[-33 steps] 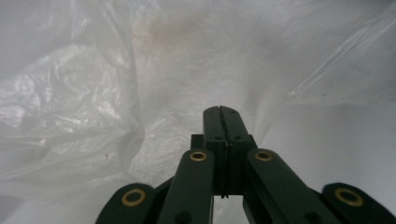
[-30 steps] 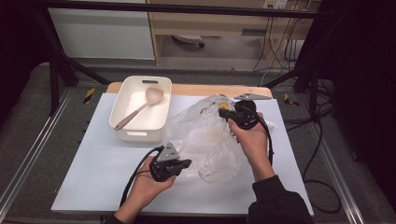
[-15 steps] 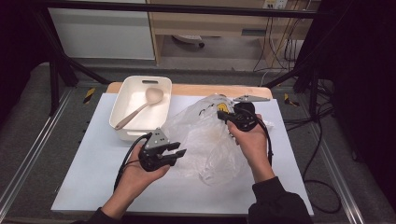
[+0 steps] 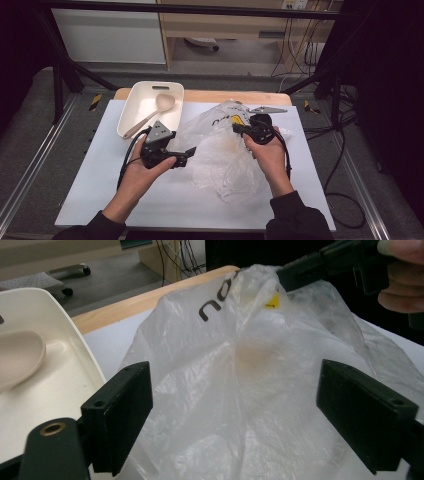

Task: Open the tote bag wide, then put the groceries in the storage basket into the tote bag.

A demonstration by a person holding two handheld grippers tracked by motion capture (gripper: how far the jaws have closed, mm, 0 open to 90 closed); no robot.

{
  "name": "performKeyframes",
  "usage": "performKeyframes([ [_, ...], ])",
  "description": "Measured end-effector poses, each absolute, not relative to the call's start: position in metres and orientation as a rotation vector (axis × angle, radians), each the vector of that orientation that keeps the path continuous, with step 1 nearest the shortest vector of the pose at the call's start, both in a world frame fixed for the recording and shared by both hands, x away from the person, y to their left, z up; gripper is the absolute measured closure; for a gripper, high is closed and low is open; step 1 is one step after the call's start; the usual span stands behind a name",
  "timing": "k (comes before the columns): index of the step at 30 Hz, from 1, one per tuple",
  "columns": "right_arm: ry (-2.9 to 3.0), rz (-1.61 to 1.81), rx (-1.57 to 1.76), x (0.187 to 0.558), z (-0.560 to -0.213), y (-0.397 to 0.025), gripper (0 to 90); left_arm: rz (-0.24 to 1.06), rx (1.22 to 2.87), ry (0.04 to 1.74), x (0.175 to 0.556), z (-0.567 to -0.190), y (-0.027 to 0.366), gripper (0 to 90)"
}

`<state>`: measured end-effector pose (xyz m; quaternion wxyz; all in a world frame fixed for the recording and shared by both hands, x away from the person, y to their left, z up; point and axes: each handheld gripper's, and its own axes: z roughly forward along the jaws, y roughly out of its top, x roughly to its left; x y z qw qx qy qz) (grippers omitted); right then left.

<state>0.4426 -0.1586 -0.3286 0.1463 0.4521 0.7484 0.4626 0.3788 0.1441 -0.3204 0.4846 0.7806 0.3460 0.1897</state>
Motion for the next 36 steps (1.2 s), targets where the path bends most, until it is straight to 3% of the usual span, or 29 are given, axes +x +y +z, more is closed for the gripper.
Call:
performKeyframes([
  [22,2.18,1.298,1.281,0.44,-0.336,-0.153,90.0,0.62,1.861,1.005,0.41,-0.282,0.224,6.3],
  [36,2.192,1.3,1.269,0.438,-0.335,-0.153,90.0,0.647,1.842,1.087,0.436,-0.284,0.245,6.3],
])
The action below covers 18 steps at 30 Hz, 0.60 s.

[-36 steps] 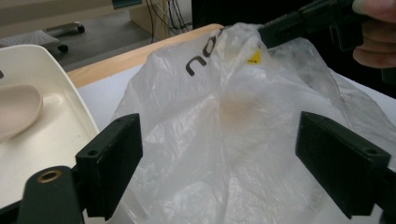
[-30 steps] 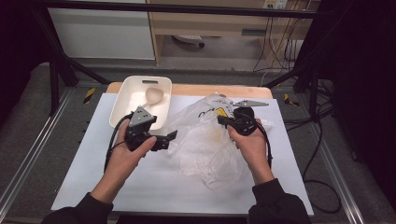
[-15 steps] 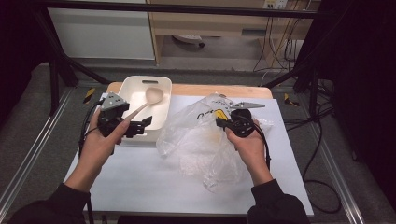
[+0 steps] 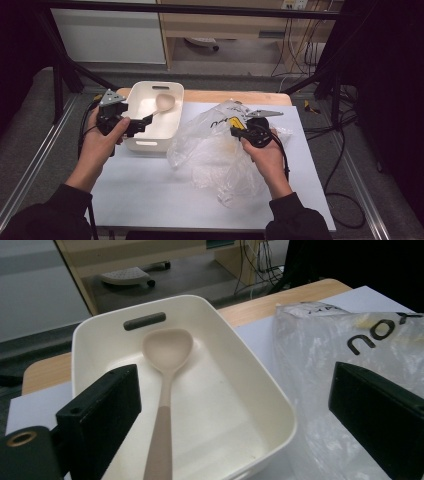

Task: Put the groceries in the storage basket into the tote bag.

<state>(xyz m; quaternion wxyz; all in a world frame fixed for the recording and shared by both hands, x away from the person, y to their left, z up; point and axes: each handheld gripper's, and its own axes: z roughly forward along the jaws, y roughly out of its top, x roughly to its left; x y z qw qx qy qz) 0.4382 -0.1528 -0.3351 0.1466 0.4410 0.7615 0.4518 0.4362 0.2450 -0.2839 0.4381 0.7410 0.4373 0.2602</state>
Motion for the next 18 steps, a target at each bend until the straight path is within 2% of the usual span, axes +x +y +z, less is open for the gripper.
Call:
performKeyframes([
  [18,2.21,1.301,1.261,0.438,-0.337,-0.151,90.0,0.618,1.837,1.193,0.465,-0.298,0.271,7.9],
])
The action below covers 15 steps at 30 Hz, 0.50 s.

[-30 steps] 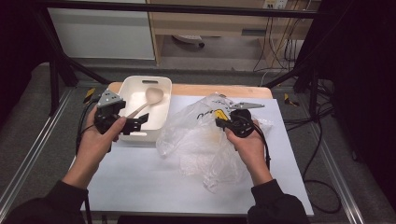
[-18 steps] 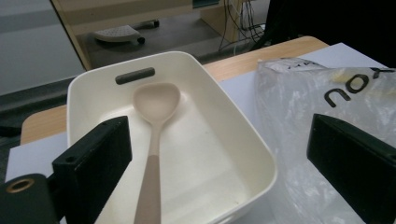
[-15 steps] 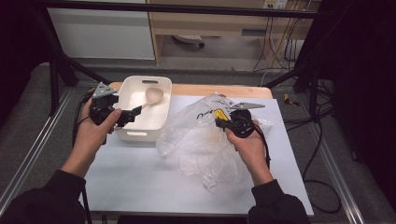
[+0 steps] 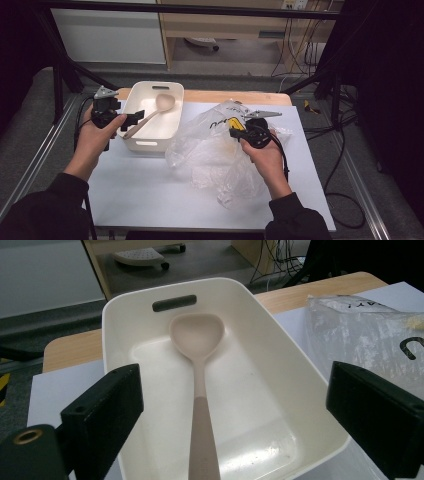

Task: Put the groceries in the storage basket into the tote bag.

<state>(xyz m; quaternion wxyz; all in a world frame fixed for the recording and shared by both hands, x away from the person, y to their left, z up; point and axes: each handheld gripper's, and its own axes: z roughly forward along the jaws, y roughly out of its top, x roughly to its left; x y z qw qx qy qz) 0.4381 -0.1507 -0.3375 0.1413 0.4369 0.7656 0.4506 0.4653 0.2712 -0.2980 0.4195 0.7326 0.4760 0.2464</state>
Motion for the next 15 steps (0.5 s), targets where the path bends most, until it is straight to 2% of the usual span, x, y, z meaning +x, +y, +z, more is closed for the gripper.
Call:
performKeyframes([
  [15,2.228,1.297,1.255,0.437,-0.339,-0.149,90.0,0.597,1.877,1.246,0.48,-0.323,0.273,8.3],
])
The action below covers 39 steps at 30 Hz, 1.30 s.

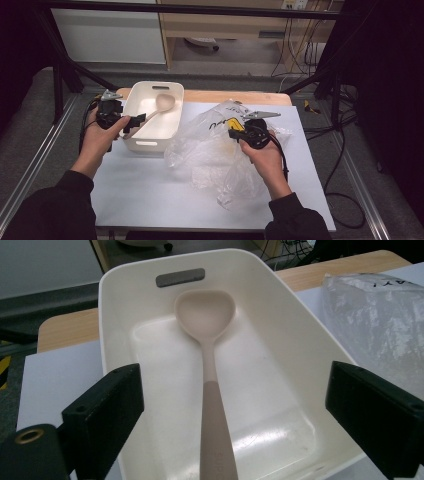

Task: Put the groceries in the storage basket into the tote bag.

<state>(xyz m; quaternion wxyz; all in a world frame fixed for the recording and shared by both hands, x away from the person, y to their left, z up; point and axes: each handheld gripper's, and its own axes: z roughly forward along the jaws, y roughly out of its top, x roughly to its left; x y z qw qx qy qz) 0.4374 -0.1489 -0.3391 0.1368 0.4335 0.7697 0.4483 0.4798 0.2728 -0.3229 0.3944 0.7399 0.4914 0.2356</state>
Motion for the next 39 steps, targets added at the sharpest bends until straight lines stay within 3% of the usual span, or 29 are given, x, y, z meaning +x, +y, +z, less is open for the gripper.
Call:
performKeyframes([
  [23,2.237,1.287,1.251,0.438,-0.341,-0.148,90.0,0.538,1.94,1.312,0.488,-0.349,0.276,14.2],
  [39,2.243,1.285,1.253,0.438,-0.342,-0.148,90.0,0.483,1.976,1.329,0.498,-0.355,0.27,43.2],
])
